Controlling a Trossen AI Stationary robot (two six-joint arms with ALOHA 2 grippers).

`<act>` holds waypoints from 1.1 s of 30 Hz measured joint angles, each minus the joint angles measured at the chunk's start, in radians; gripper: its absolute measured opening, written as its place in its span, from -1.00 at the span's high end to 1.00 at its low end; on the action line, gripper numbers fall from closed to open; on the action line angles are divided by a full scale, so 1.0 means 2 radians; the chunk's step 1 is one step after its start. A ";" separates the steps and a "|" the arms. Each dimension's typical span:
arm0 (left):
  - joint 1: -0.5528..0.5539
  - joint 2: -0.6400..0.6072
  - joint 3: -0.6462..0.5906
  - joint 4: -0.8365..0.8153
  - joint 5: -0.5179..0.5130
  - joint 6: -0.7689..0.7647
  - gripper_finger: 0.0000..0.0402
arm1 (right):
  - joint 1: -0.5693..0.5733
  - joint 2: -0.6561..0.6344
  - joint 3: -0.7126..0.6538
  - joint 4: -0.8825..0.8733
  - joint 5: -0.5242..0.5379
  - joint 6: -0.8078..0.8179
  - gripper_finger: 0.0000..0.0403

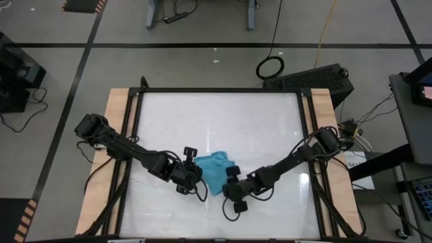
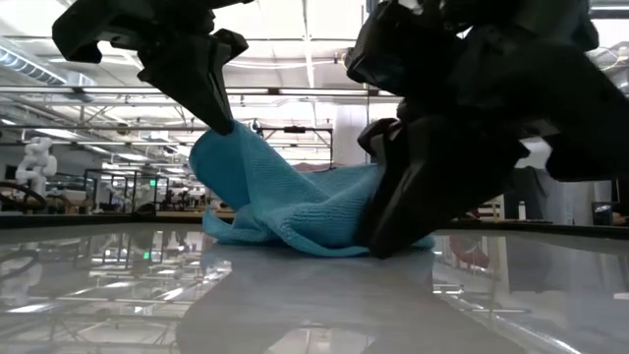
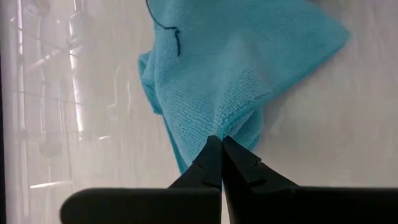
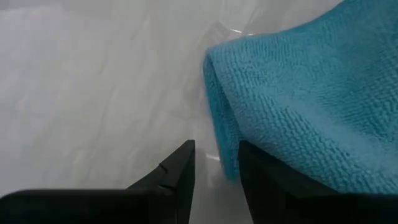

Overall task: Roll towel
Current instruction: Roll the blue towel

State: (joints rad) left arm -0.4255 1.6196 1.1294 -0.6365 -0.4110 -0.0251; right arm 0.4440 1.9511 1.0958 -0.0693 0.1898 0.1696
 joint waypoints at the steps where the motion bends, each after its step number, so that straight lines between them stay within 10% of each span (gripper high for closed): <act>1: 0.000 0.000 0.000 0.000 0.000 -0.001 1.00 | -0.001 0.000 0.000 0.001 0.000 0.000 0.43; 33: 0.000 0.000 0.000 -0.006 0.025 0.002 0.96 | 0.003 -0.022 -0.001 -0.074 -0.007 0.010 0.99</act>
State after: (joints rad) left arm -0.4255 1.6196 1.1290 -0.6486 -0.3619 -0.0204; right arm 0.4494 1.9063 1.0928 -0.2182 0.1763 0.1900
